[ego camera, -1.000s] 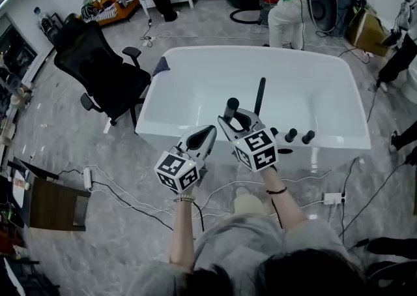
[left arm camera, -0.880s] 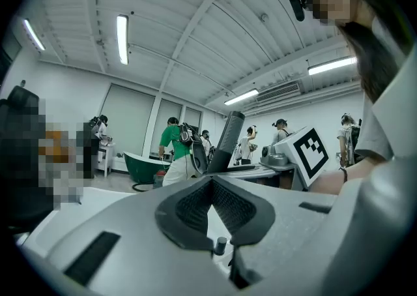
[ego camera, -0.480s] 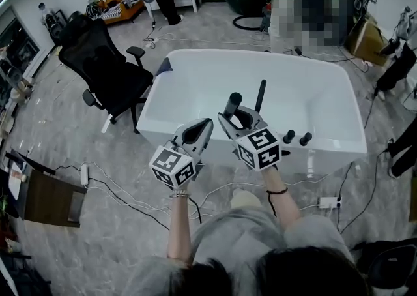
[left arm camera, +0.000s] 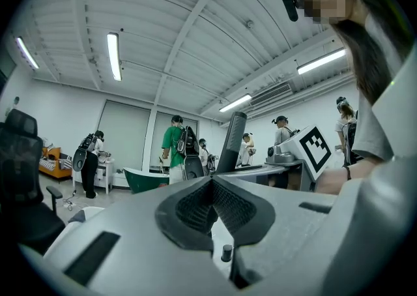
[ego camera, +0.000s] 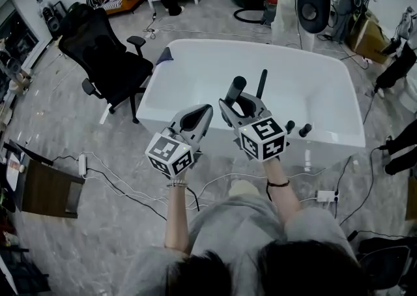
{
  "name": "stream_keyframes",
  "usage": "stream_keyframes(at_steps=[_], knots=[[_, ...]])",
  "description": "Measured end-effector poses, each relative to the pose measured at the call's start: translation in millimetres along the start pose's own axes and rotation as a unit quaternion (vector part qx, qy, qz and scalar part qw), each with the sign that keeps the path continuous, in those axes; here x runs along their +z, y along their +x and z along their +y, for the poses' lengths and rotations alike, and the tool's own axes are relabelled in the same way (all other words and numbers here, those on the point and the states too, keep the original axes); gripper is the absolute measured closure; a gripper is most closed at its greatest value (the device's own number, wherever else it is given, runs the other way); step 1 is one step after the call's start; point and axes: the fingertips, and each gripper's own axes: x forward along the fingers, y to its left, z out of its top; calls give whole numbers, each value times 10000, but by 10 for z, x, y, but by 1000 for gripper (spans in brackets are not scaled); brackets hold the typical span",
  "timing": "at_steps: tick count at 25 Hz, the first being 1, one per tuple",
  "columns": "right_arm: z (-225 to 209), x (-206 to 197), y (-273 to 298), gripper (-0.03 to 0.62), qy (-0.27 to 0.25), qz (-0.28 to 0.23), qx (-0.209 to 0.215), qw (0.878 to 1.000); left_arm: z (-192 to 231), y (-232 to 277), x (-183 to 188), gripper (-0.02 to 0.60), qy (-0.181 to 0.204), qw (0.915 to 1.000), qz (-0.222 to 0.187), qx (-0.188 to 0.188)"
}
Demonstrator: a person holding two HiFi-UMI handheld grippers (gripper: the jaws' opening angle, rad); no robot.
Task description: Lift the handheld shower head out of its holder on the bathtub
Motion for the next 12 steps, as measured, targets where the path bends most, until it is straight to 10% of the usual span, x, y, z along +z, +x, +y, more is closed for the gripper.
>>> stream_keyframes(at_steps=[12], knots=[[-33,33,-67,461,47,-94,-135,9999,-6,32,-73,577,-105,9999,15,-123]])
